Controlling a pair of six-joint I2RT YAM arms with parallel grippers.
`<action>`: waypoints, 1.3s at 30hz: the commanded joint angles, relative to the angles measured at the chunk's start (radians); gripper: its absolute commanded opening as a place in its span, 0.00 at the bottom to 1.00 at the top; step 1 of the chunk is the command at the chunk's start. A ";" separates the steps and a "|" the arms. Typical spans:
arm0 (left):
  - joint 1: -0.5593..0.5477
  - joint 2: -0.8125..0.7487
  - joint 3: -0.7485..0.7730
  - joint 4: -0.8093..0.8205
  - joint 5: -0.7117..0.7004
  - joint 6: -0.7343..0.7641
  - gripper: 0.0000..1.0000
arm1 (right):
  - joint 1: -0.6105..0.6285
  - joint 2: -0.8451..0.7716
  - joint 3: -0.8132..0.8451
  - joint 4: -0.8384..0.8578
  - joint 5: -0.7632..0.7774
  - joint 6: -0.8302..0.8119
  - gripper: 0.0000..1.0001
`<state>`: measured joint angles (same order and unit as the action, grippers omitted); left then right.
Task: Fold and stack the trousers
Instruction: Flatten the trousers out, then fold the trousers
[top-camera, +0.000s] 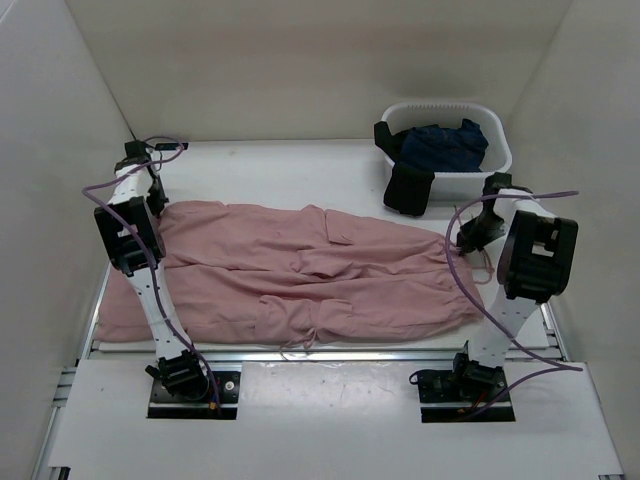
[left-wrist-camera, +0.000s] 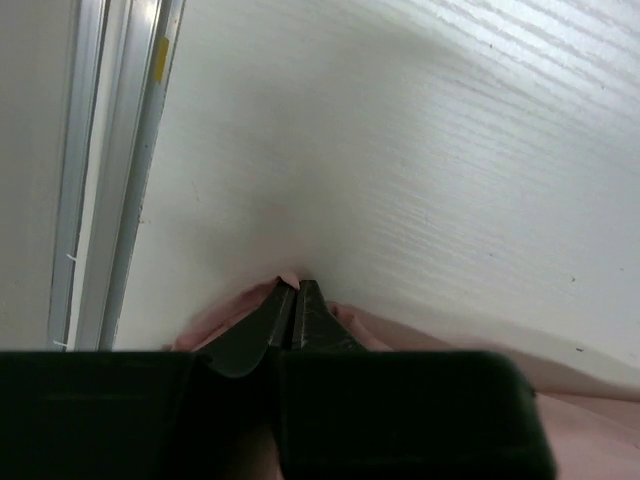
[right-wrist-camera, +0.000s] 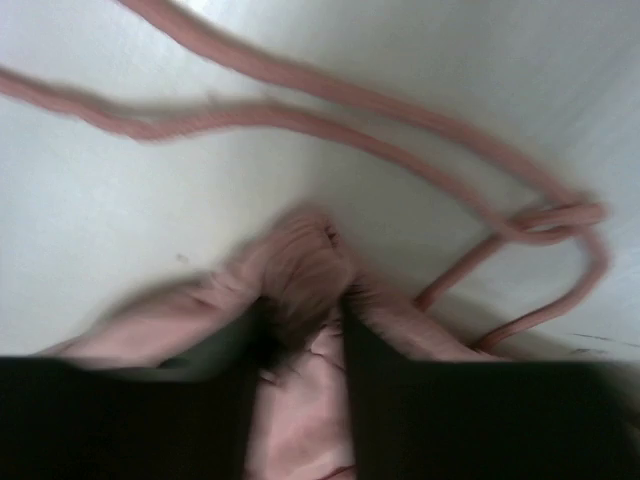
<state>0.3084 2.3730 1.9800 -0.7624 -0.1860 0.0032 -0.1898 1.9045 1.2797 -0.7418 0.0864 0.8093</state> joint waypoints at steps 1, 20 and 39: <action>-0.002 -0.106 0.034 -0.043 0.042 -0.003 0.14 | 0.003 0.099 0.084 0.088 -0.002 0.033 0.14; 0.126 -0.710 -0.206 -0.006 0.083 -0.003 0.14 | -0.007 -0.450 -0.124 0.062 0.042 -0.145 0.00; 0.331 -1.370 -0.934 -0.097 0.053 -0.003 0.14 | -0.221 -0.788 -0.375 0.003 -0.014 -0.091 0.00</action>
<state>0.6380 0.9703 0.9688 -0.8909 -0.1612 0.0006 -0.3943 1.0893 0.8200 -0.7185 0.0944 0.7223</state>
